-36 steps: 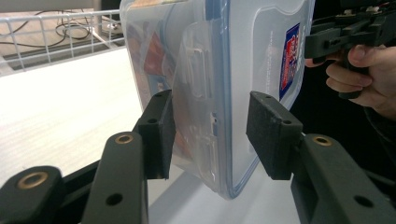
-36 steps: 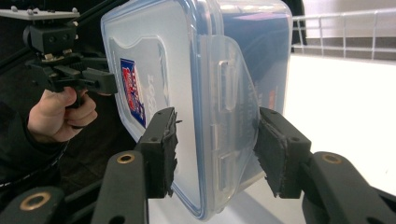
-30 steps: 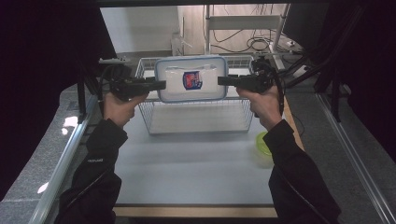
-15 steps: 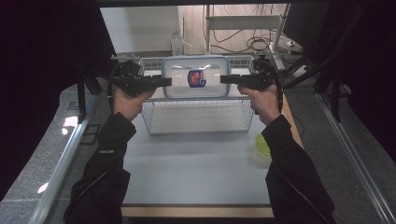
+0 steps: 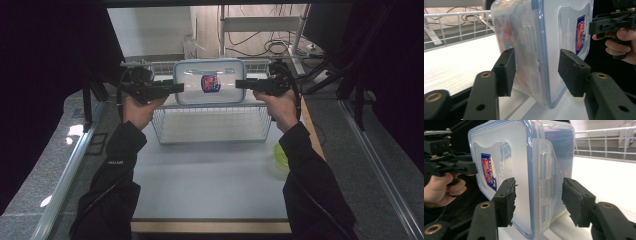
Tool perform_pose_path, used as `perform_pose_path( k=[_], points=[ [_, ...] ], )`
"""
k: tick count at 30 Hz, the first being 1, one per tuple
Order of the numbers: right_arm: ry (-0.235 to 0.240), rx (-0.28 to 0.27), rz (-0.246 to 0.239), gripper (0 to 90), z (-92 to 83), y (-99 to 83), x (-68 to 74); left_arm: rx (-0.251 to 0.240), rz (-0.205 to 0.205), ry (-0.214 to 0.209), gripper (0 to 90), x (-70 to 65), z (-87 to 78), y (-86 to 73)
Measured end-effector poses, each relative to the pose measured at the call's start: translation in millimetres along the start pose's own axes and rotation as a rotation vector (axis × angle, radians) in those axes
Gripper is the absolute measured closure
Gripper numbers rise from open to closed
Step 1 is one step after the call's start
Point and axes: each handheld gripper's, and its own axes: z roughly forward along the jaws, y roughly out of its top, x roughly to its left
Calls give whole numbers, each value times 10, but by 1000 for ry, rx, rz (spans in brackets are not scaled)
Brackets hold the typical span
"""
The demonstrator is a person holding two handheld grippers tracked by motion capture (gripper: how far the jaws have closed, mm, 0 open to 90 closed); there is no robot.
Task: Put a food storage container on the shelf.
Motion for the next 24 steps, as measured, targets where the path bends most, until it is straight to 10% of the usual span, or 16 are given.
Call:
perform_pose_path(
  k=[14, 16, 24],
  points=[
    [-73, 2, -6, 413, 126, -7, -15, -15, -18, 66, 399, 15, 107, 18],
    [-100, 46, -37, 456, 152, -13, -23, 50, 29, 112, 442, 10, 142, 29],
    [-106, 50, -64, 457, 195, -61, 7, 49, 62, 134, 410, -36, 177, -29]
  ],
)
